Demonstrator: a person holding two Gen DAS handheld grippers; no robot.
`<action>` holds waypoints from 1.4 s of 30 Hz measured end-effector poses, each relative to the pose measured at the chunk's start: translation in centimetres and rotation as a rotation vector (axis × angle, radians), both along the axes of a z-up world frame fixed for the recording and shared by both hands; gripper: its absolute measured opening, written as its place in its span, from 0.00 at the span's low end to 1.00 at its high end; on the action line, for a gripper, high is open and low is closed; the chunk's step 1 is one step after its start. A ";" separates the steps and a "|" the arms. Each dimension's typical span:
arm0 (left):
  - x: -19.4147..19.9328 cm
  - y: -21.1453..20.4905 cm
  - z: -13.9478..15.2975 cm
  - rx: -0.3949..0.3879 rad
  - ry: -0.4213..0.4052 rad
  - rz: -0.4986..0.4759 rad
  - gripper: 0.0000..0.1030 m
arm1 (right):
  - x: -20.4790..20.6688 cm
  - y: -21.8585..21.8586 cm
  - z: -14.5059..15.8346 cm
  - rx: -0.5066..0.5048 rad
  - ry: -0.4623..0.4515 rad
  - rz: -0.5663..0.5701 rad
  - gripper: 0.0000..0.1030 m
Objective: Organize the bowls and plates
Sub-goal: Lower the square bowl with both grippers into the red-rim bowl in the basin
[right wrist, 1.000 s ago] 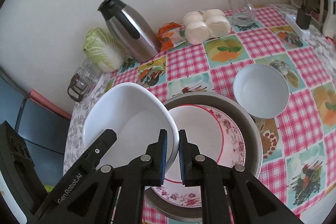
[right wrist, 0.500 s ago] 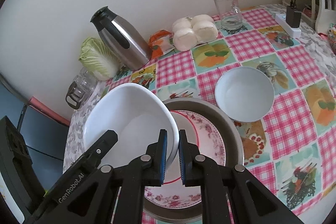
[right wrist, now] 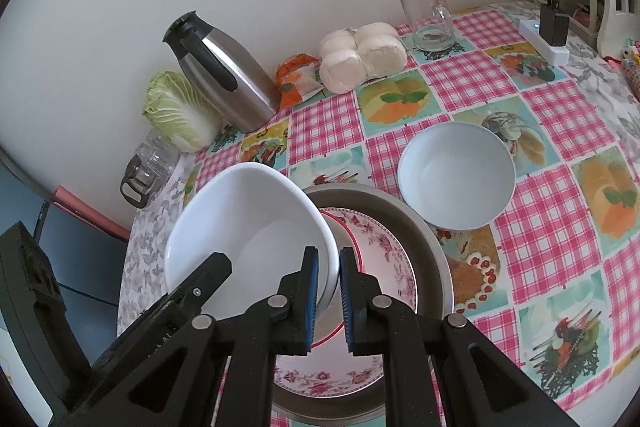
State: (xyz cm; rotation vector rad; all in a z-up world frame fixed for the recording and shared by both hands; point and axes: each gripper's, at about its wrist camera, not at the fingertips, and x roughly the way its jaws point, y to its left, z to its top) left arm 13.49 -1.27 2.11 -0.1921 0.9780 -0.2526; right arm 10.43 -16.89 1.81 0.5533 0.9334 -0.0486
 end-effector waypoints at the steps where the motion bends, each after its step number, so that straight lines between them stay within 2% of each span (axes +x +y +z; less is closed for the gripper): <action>1: 0.1 0.0 -0.1 0.003 0.005 0.001 0.24 | 0.0 0.0 -0.1 0.001 0.003 0.001 0.12; 20: 0.7 -0.2 -1.8 0.034 0.065 -0.004 0.24 | 0.7 0.0 -1.4 -0.008 0.041 0.005 0.12; 29: 0.7 -1.2 -2.1 0.093 0.053 -0.012 0.24 | 0.8 -0.1 -2.0 -0.010 0.053 0.003 0.12; 42: 0.7 -1.7 -2.1 0.132 0.043 -0.018 0.26 | 0.9 -0.2 -2.5 -0.004 0.066 0.000 0.12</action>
